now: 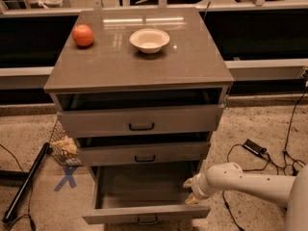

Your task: Open bottom drawer

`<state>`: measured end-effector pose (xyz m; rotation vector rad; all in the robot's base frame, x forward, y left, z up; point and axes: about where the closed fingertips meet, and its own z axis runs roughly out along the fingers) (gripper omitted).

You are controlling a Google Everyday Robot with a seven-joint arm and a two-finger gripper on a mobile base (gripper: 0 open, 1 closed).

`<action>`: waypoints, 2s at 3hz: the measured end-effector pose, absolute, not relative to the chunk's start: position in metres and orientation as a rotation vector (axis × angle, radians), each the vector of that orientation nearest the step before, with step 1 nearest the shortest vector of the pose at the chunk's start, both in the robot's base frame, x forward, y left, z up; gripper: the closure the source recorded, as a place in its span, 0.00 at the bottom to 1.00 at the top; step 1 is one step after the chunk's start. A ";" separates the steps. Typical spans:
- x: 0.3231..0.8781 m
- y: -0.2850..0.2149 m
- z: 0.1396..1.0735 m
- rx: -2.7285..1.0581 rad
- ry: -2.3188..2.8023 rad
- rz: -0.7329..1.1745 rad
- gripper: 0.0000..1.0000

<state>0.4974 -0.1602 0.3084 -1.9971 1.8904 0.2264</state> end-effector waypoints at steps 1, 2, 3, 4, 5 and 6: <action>0.512 -0.156 0.316 -2.008 1.863 0.192 0.59; 0.539 -0.154 0.302 -2.002 1.852 0.152 0.82; 0.559 -0.153 0.280 -2.000 1.864 0.151 1.00; 0.569 -0.150 0.246 -1.999 1.896 0.187 1.00; 0.564 -0.152 0.210 -1.991 1.954 0.233 1.00; 0.559 -0.159 0.184 -1.963 2.011 0.260 1.00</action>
Offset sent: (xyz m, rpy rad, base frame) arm 0.0785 0.0065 -0.0215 -0.0287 -0.1038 0.0011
